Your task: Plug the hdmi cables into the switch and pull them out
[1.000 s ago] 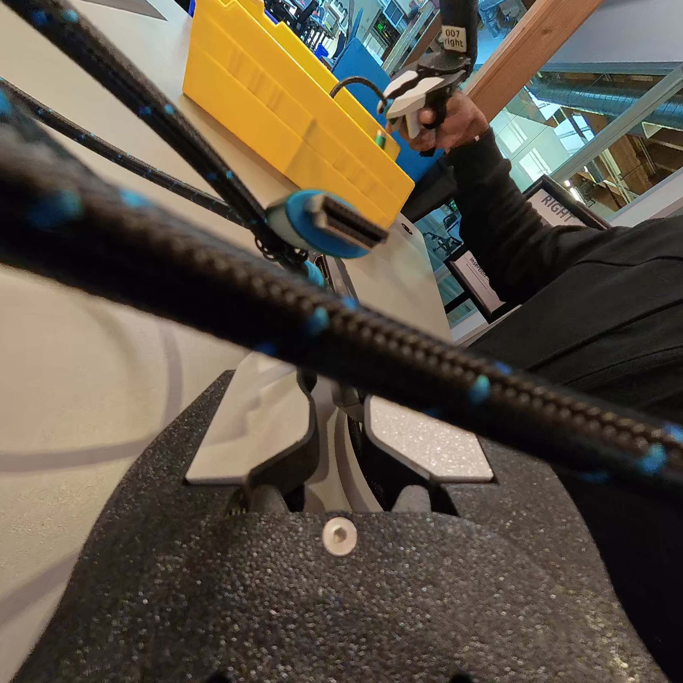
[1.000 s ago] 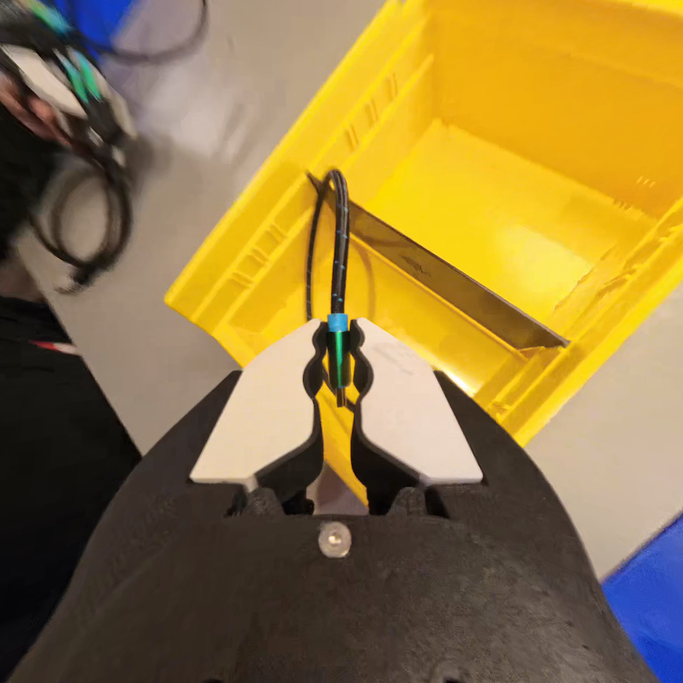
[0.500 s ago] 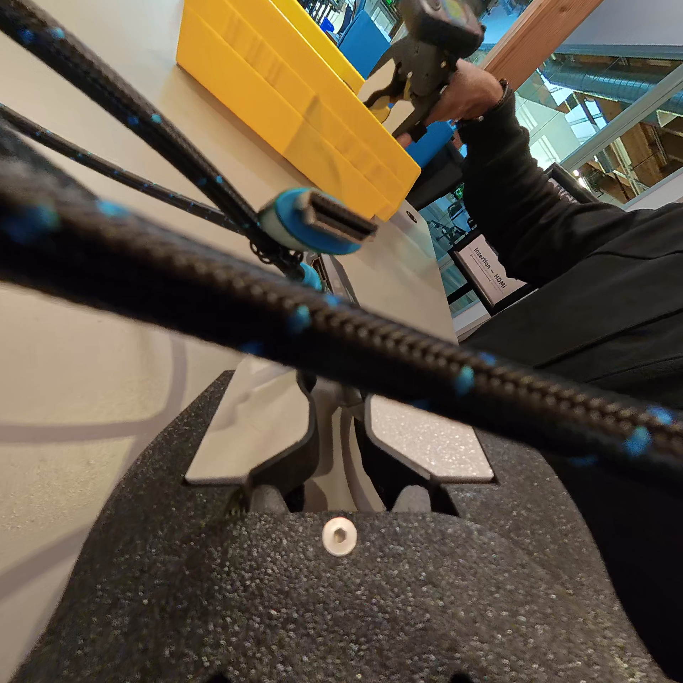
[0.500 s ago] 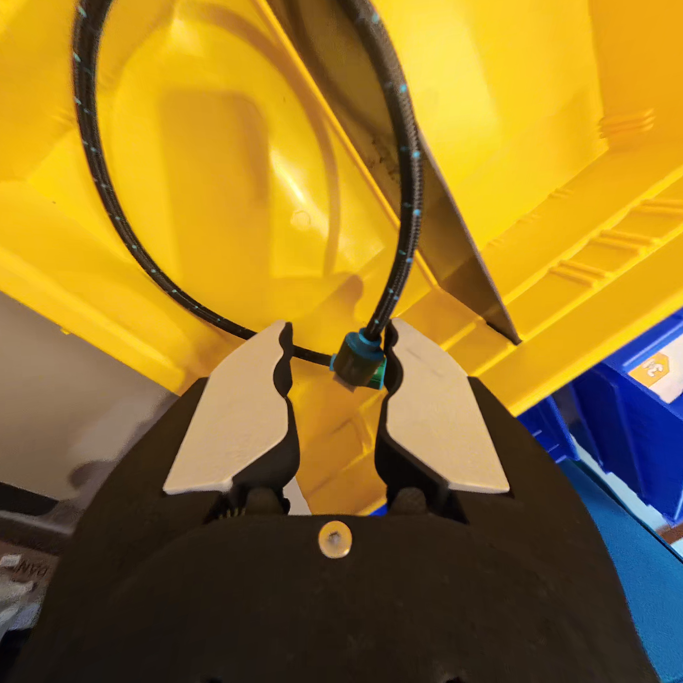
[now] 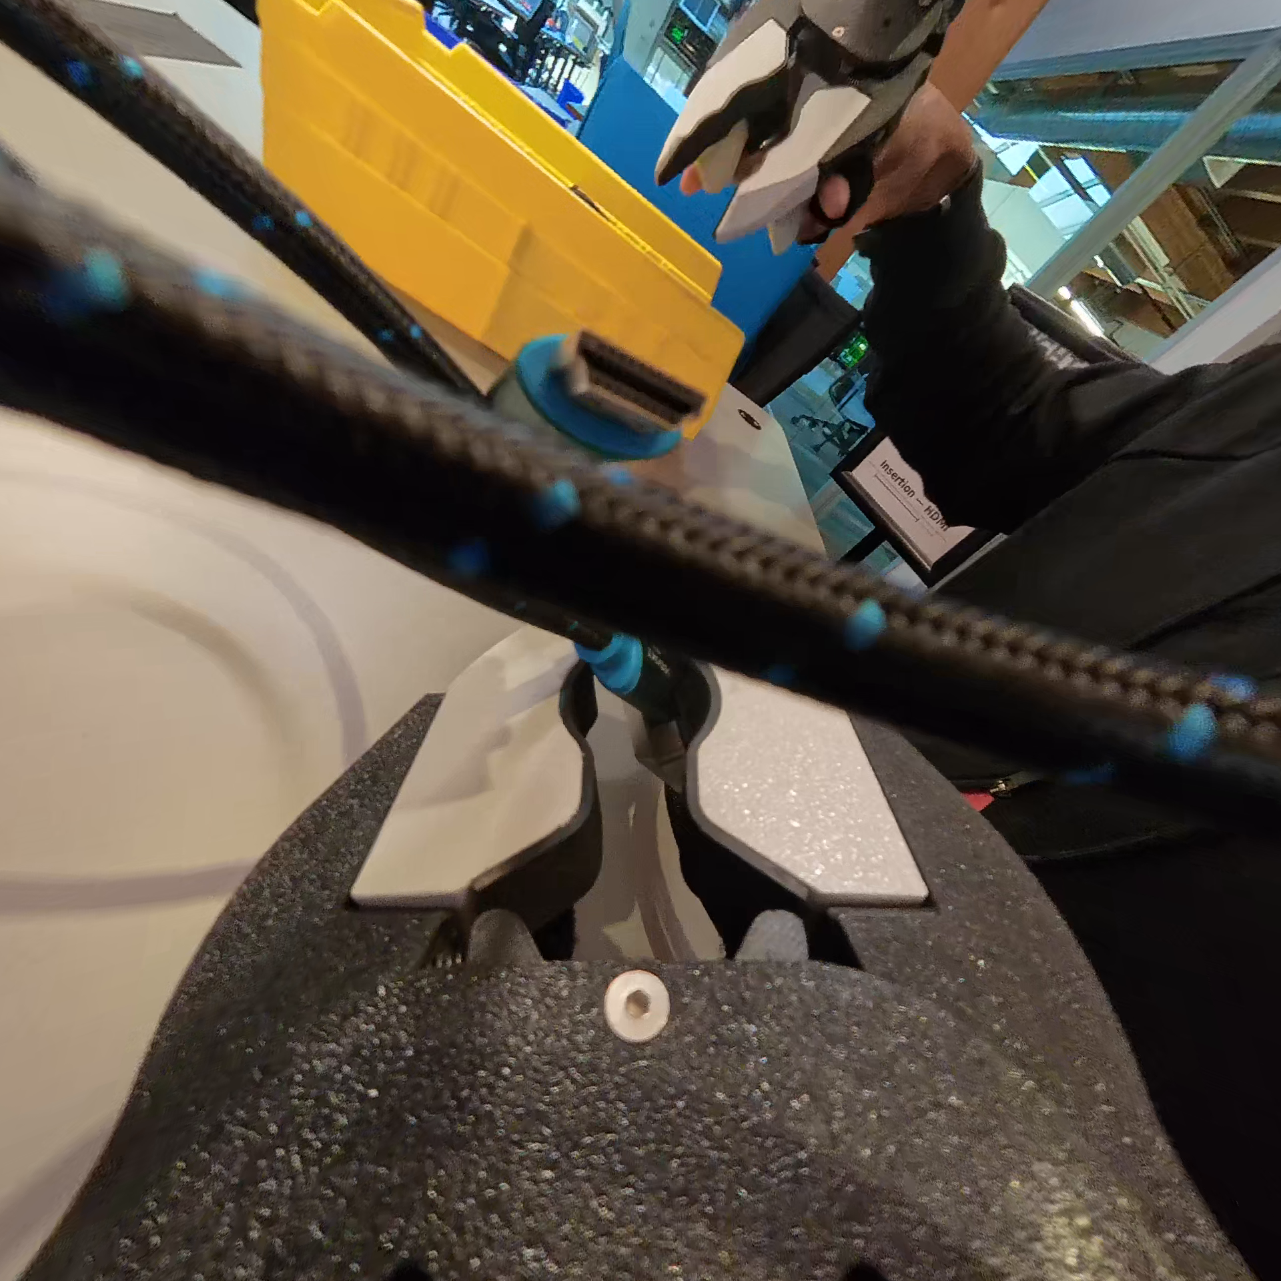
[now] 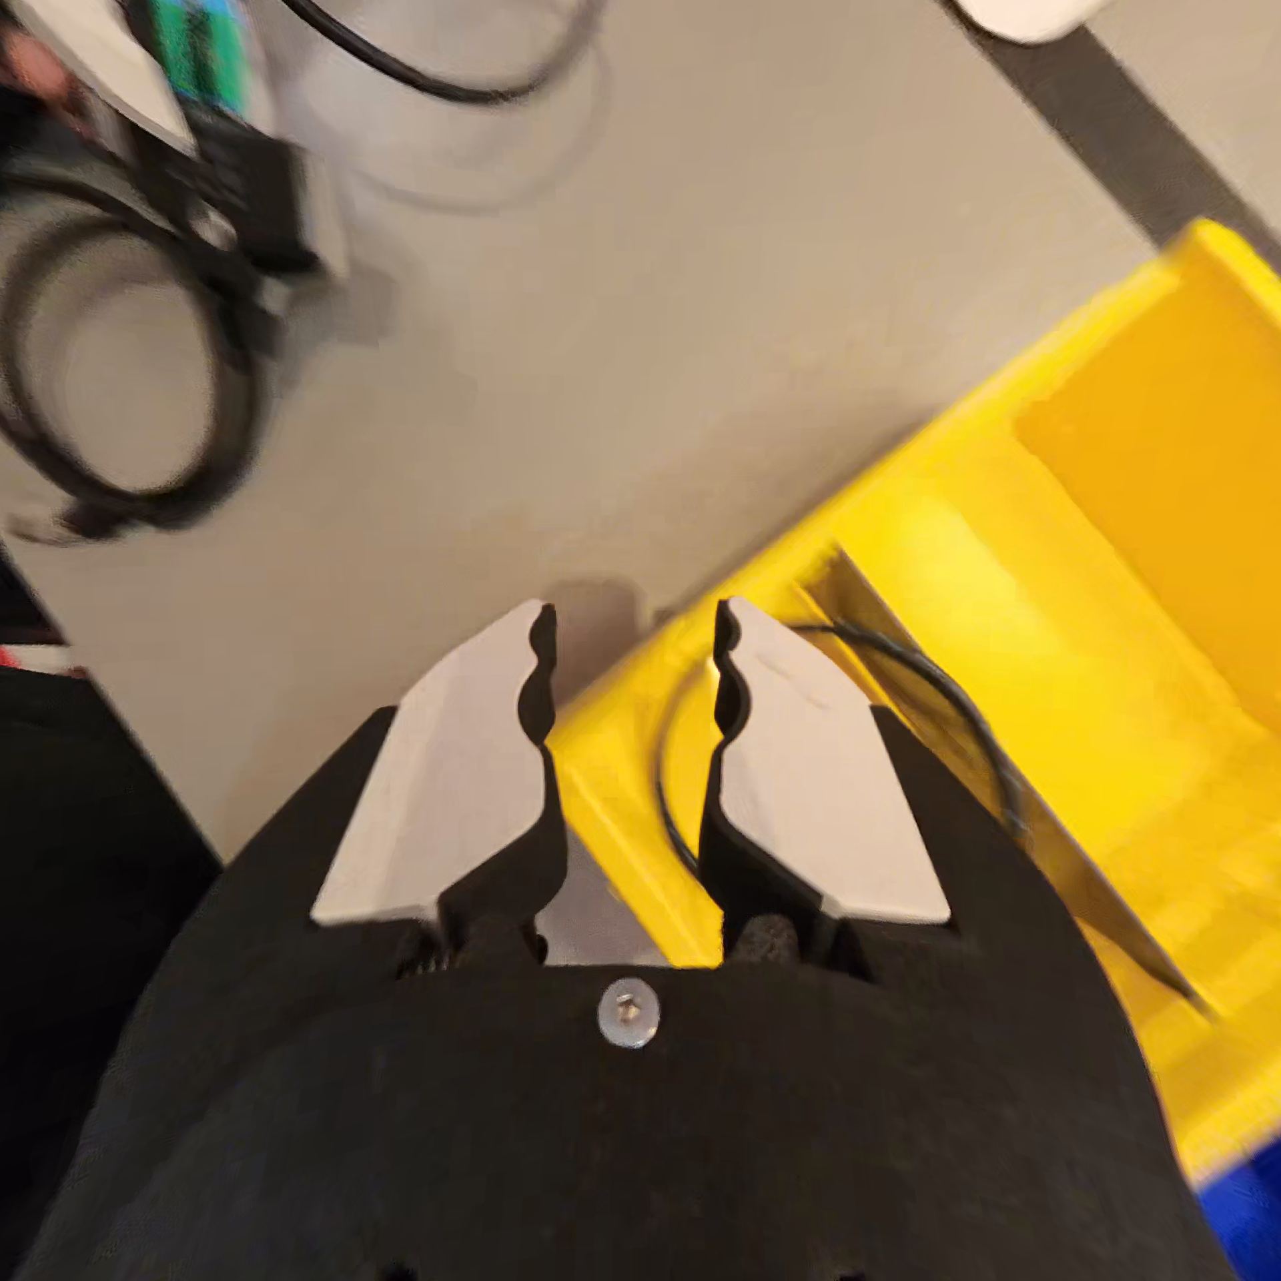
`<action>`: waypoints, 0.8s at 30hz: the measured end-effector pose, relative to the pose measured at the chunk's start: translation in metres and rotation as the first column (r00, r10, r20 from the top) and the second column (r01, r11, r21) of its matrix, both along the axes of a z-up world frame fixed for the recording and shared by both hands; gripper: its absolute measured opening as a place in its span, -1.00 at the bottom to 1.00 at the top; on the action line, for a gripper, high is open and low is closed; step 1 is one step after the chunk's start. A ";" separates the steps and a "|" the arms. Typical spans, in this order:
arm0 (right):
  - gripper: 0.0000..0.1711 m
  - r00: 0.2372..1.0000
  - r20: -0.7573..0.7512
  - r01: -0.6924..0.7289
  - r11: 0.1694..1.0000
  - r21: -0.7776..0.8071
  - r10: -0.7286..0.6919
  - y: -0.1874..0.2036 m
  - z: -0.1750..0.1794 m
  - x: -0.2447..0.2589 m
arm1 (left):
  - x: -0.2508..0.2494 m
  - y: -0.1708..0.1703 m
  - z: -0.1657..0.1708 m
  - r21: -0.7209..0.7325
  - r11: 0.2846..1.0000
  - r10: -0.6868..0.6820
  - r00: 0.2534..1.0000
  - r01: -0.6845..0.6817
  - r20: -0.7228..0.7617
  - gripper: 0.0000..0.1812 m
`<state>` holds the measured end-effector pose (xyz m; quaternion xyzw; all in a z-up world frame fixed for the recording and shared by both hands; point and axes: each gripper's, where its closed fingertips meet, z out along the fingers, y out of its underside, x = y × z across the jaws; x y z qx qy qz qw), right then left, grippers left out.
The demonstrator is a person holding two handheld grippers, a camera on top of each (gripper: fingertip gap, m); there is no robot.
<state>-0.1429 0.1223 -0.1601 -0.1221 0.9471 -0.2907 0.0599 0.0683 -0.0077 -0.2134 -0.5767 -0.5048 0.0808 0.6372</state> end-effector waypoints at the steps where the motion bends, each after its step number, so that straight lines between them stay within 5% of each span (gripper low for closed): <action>1: -0.48 0.998 0.047 -0.034 0.999 -0.006 0.034 -0.012 -0.002 0.026 | 0.000 0.003 0.001 -0.003 1.000 -0.009 1.000 0.009 -0.012 -0.77; 9: -0.40 0.890 0.399 -0.216 0.975 -0.058 0.220 -0.098 -0.026 0.176 | 0.004 0.022 0.006 -0.006 0.996 -0.085 0.995 0.085 -0.047 -0.80; 17: -0.74 0.737 0.600 -0.360 0.932 -0.041 0.311 -0.117 -0.044 0.226 | 0.008 0.040 0.004 -0.019 0.987 -0.162 0.986 0.161 -0.038 -0.80; 22: -0.83 0.718 0.633 -0.294 0.950 -0.101 0.289 -0.121 -0.047 0.223 | 0.006 0.038 -0.001 0.030 0.991 -0.135 0.990 0.134 0.029 -0.75; 24: -0.84 0.723 0.642 -0.222 0.966 -0.133 0.254 -0.125 -0.047 0.215 | 0.002 0.034 -0.007 0.038 0.995 -0.100 0.992 0.097 0.075 -0.57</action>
